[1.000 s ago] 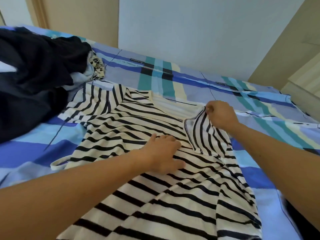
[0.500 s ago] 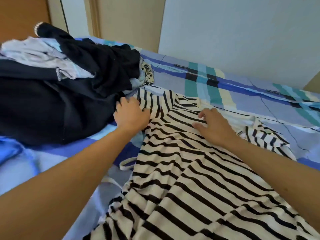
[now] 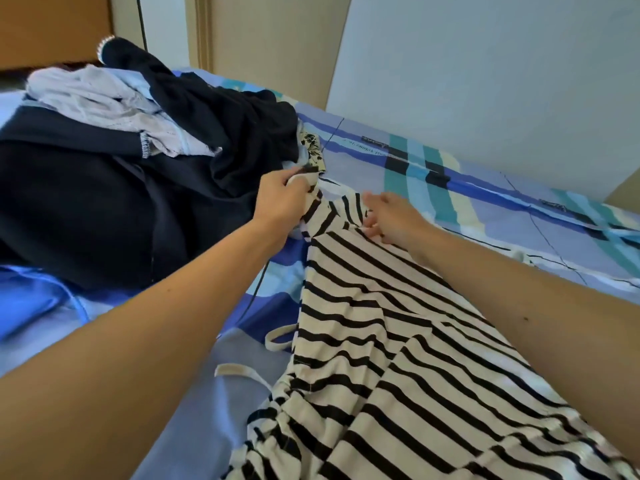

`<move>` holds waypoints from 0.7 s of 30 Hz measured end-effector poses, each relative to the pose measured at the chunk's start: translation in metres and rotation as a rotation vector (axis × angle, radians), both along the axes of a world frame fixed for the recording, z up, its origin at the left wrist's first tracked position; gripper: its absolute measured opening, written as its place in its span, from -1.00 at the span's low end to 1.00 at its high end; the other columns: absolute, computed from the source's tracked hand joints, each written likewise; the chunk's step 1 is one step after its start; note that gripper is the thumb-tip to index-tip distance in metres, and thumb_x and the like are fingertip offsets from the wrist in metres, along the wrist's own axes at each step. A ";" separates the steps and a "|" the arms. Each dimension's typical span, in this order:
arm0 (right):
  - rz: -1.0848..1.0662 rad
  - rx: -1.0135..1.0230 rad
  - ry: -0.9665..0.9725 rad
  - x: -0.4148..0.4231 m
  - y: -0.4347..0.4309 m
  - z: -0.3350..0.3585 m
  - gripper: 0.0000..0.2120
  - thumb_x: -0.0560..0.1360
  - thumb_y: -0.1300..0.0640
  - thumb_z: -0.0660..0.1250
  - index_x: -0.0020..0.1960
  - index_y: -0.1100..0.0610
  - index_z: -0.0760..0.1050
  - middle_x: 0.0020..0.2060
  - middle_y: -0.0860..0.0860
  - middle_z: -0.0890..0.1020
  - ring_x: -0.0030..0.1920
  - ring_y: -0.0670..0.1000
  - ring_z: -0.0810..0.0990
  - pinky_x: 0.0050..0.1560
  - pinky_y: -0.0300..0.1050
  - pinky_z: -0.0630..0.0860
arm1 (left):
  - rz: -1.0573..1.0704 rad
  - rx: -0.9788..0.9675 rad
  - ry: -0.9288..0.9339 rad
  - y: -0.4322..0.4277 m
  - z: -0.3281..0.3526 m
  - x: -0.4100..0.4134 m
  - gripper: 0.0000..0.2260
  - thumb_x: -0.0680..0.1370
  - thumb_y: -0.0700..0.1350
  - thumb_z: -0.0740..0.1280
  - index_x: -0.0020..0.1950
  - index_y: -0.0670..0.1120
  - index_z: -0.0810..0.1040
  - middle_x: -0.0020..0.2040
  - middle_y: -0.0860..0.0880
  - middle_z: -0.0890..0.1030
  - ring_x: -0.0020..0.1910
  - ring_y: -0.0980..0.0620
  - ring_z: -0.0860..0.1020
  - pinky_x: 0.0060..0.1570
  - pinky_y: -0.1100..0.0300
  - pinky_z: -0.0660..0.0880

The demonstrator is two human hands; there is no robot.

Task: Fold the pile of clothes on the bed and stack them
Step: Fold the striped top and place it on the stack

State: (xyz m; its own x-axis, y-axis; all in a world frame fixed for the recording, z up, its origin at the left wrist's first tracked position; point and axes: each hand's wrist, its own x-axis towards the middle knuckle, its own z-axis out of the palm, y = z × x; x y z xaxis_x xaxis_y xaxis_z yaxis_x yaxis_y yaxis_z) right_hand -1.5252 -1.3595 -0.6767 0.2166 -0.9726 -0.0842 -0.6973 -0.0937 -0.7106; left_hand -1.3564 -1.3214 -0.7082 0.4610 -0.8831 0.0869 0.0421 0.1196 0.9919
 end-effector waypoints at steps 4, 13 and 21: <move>-0.110 0.233 -0.321 0.005 -0.015 0.024 -0.37 0.53 -0.40 0.18 0.33 0.08 0.48 0.11 0.10 0.65 0.08 0.09 0.66 0.19 0.12 0.57 | -0.363 -0.155 -0.198 0.009 0.019 -0.029 -0.67 0.54 -0.30 0.23 0.15 -0.04 0.69 -0.01 0.04 0.71 0.00 0.11 0.66 0.13 0.23 0.54; 0.012 0.223 0.193 -0.013 -0.012 0.013 -0.79 0.55 0.33 0.26 0.13 0.24 0.58 -0.09 0.21 0.57 -0.06 0.07 0.51 0.01 -0.02 0.56 | -0.770 -0.145 -0.911 0.017 0.000 -0.072 -0.64 0.51 -0.24 0.24 0.22 -0.04 0.68 -0.07 0.21 0.64 -0.16 0.44 0.49 -0.13 0.55 0.32; -0.266 -0.048 0.155 -0.048 -0.035 0.000 -0.77 0.56 0.22 0.28 0.22 0.20 0.45 0.14 0.14 0.54 0.02 0.17 0.53 0.04 0.12 0.59 | -0.743 -0.029 -1.422 0.032 -0.015 -0.093 -0.55 0.55 -0.06 0.21 0.44 0.16 0.46 0.32 0.00 0.55 0.27 -0.07 0.49 0.21 0.08 0.44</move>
State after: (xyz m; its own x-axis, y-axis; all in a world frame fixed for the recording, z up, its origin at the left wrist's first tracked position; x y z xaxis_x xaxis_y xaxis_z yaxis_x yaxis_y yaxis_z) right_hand -1.5730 -1.3948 -0.6769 -0.0584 -0.9971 -0.0492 -0.8017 0.0762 -0.5929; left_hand -1.4492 -1.2896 -0.7233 -0.5150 -0.8543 0.0696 -0.8141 0.5130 0.2722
